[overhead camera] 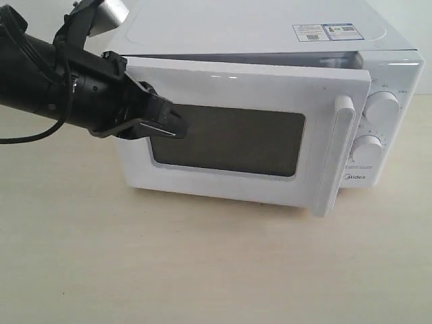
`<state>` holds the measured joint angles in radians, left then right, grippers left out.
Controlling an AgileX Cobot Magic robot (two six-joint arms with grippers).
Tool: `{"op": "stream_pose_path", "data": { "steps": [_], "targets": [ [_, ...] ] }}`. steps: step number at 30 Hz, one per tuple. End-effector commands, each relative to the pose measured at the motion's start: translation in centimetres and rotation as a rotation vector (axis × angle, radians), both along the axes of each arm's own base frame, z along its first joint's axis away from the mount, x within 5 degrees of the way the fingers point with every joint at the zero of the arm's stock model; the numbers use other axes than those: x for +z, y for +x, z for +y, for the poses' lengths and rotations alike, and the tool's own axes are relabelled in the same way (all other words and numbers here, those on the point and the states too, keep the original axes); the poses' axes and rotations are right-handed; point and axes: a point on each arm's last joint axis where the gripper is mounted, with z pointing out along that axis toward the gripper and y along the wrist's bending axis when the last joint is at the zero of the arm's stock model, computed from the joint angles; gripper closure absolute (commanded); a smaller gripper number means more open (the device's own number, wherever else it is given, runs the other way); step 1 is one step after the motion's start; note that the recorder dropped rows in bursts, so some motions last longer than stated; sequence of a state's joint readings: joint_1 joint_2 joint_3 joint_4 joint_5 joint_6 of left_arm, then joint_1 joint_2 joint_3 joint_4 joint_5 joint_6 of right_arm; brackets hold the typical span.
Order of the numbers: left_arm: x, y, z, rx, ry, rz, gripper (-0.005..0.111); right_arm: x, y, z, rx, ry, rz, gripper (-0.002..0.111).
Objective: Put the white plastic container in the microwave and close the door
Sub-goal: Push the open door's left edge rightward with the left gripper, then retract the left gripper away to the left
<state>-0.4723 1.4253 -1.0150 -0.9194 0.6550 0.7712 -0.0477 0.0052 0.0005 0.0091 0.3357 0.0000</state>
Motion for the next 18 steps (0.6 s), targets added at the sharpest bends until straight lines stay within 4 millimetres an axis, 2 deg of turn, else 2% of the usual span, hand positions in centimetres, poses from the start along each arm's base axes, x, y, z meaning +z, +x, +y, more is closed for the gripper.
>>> {"op": "stream_pose_path", "data": {
  "steps": [1, 7, 18],
  "targets": [
    [0.3, 0.2, 0.2, 0.01, 0.015, -0.042, 0.102, 0.1, 0.0, 0.0, -0.002, -0.001, -0.016, 0.108],
    [0.6, 1.1, 0.4, 0.087, 0.009, -0.109, 0.102, 0.1, 0.0, 0.0, -0.002, -0.001, -0.016, 0.108],
    [0.7, 1.4, 0.6, 0.116, 0.01, -0.137, 0.102, 0.5, 0.1, 0.0, -0.002, -0.003, -0.053, 0.108]
  ]
}}
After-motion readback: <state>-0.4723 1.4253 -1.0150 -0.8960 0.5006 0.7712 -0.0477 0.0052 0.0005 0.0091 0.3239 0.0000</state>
